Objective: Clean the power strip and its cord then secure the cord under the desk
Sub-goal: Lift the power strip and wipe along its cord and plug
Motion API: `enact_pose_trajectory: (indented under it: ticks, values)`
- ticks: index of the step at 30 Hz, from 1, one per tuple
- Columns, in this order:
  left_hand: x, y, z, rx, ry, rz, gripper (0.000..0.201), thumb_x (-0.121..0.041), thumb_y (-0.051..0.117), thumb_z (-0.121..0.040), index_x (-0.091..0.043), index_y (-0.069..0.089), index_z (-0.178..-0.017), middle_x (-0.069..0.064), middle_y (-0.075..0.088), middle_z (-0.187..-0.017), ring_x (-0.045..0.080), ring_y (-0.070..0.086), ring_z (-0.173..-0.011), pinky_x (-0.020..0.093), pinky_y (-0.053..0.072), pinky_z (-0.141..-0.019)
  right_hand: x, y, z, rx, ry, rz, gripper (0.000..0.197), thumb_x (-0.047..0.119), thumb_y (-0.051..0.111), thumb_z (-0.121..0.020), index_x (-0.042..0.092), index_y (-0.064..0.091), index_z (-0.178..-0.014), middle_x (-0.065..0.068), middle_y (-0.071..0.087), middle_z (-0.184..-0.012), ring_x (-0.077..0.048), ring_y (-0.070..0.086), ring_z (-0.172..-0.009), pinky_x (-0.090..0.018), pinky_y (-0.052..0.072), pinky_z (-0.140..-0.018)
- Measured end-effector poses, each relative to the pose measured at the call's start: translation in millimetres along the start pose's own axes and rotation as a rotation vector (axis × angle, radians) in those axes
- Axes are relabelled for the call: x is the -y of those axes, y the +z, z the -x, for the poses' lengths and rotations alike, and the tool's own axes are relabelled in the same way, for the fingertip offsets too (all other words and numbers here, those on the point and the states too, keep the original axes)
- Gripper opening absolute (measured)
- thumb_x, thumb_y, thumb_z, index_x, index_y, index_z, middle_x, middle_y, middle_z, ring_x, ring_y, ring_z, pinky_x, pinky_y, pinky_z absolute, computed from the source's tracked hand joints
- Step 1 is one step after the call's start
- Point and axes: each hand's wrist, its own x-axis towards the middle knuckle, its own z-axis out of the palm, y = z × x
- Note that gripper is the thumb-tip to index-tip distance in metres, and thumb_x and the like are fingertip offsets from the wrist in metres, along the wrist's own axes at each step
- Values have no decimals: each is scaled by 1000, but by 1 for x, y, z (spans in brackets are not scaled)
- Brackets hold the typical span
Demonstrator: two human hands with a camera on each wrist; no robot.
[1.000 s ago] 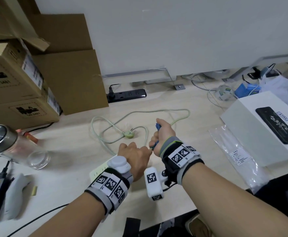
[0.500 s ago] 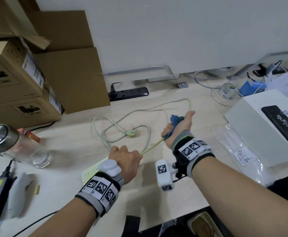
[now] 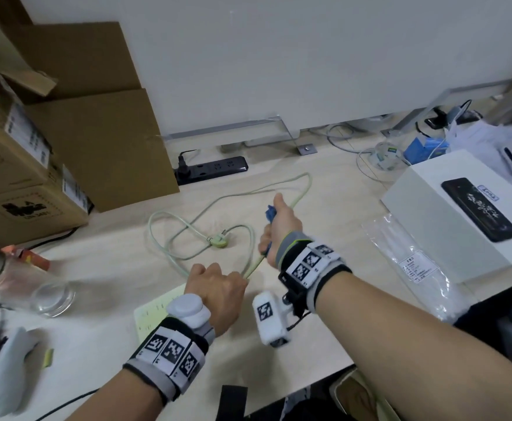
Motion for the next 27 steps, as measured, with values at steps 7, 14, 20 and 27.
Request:
enact_pose_trajectory:
  ticks: [7,14,20,27]
  values:
    - [33,41,19,153,-23,-117,18,-31,51,-90,-22,59,-76,3,64,-64,27,54,-69,37,37,-71,69,-48,-51,-180,-125,-52,42,58,50,-87,16,48,-85,1,29,-63,-13,14,-41,-23,18,-49]
    - [3,64,7,424,15,-114,16,-17,40,-87,-25,52,-96,2,65,-97,25,50,-88,39,25,-74,64,-38,-40,-100,-137,-10,29,58,50,-89,30,58,-88,2,42,-73,-13,22,-40,-19,20,-48]
    - [-1,76,-4,341,-8,198,40,-41,30,-95,-29,50,-127,-1,58,-122,25,47,-111,34,33,-95,46,-52,-48,24,-26,-96,49,63,56,-84,19,44,-66,6,26,-44,-13,18,-35,-21,18,-42]
    - [-72,-21,-84,-98,-283,1485,38,-41,41,-97,-26,47,-132,-4,65,-91,10,61,-86,28,47,-84,45,-58,-52,209,28,-176,51,63,57,-83,16,45,-70,4,28,-43,-12,19,-33,-21,20,-36]
